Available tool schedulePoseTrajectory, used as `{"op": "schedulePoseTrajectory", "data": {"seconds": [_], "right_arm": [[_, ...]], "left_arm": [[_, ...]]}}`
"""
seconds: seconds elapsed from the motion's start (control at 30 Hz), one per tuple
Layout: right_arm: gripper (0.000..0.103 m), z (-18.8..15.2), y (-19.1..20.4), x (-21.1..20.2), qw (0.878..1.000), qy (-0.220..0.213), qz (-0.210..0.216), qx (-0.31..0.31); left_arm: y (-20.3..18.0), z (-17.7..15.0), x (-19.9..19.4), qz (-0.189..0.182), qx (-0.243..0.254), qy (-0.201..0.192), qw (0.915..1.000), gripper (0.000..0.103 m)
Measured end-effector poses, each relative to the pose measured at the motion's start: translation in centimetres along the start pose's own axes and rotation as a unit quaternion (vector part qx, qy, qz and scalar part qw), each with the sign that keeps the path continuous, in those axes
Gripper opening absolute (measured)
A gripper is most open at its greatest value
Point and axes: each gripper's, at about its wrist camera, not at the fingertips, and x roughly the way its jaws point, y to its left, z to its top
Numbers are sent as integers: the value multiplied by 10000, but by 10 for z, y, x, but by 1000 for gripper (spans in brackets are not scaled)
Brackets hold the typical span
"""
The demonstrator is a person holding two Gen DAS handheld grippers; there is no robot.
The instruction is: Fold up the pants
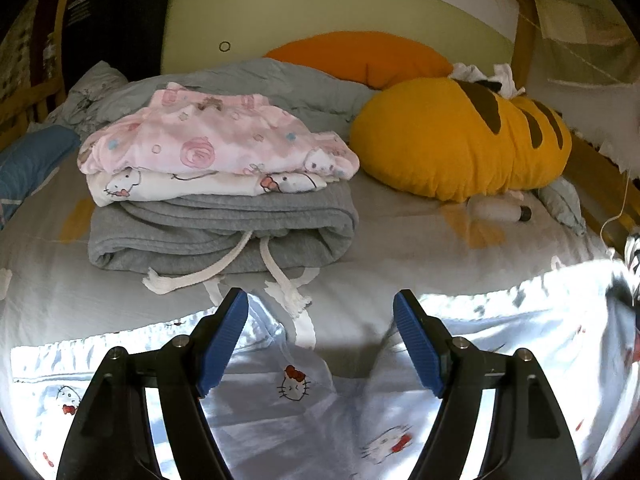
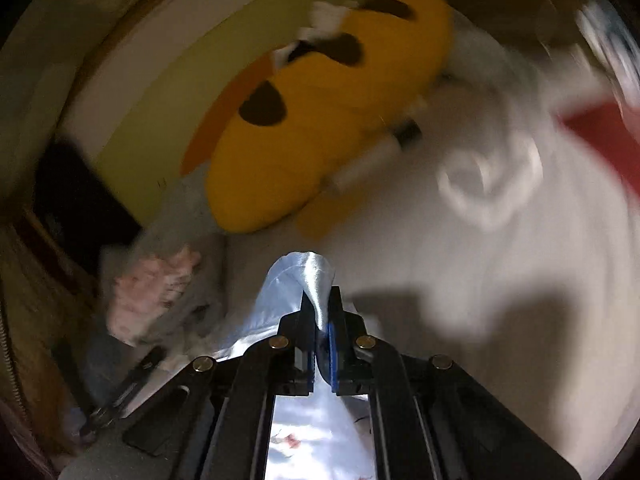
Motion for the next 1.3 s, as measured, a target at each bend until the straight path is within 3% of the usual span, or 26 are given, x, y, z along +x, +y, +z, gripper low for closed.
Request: {"op": "schedulePoseTrajectory", "data": {"seconds": [0.07, 0.17, 0.23, 0.3, 0.37, 0.43, 0.47, 0.53, 0.63, 0.73, 0.8, 0.87, 0.93, 0.97, 1.0, 1.03, 1.17, 1.23, 1.3], "right_arm": [[5, 14, 0, 17, 9972, 287, -366, -581], [7, 10, -22, 37, 9925, 596, -680, -820], [18, -1, -44, 44, 9948, 615, -558, -592], [38, -5, -64, 52, 9958, 676, -609, -98], [38, 2, -74, 55, 9947, 973, -291, 140], [43, 14, -82, 45, 9960, 812, -30, 372], [58, 17, -84, 43, 9959, 805, -72, 417], [64, 21, -90, 47, 9931, 1107, -29, 375], [63, 15, -102, 63, 9855, 1603, 174, 530], [44, 8, -112, 77, 9773, 1883, 405, 879], [35, 4, -111, 86, 9713, 2136, 465, 941], [35, 1, -104, 85, 9713, 2228, 391, 738], [33, 0, -89, 81, 9721, 2297, 338, 341], [22, -1, -85, 78, 9729, 2280, 325, 206], [10, -3, -79, 75, 9732, 2289, 236, 27], [7, -4, -77, 74, 9726, 2319, 141, -82], [5, -18, -60, 72, 9621, 2630, -111, -708], [5, -21, -60, 76, 9579, 2790, -113, -669], [6, -20, -65, 78, 9555, 2916, 17, -436]], "left_arm": [[-5, -2, 5, 4, 66, 57, 10000, 74], [-12, -6, 16, -39, 146, 241, 9996, 74], [-17, -10, 23, -55, 222, 348, 9991, 74], [-22, -13, 28, -21, 329, 418, 9986, 74], [-26, -16, 32, -43, 389, 473, 9981, 74], [-28, -19, 35, -167, 375, 569, 9975, 74], [-29, -19, 36, -233, 337, 604, 9973, 74], [-28, -21, 40, -442, 152, 696, 9965, 74], [-23, -21, 47, -731, -126, 792, 9941, 74], [-17, -20, 52, -890, -353, 795, 9922, 74], [-17, -23, 58, -890, -332, 996, 9905, 59], [-22, -29, 63, -823, -113, 1293, 9881, 27], [-30, -31, 58, -631, 218, 1342, 9887, 13], [-33, -31, 54, -612, 302, 1315, 9890, 6], [-35, -29, 47, -608, 401, 1271, 9892, 6], [-37, -28, 42, -523, 526, 1243, 9895, 6], [-41, -34, 41, -263, 1063, 1461, 9832, 6], [-40, -40, 51, -302, 1159, 1745, 9773, 6], [-38, -38, 51, -348, 1070, 1770, 9778, 6]]}}
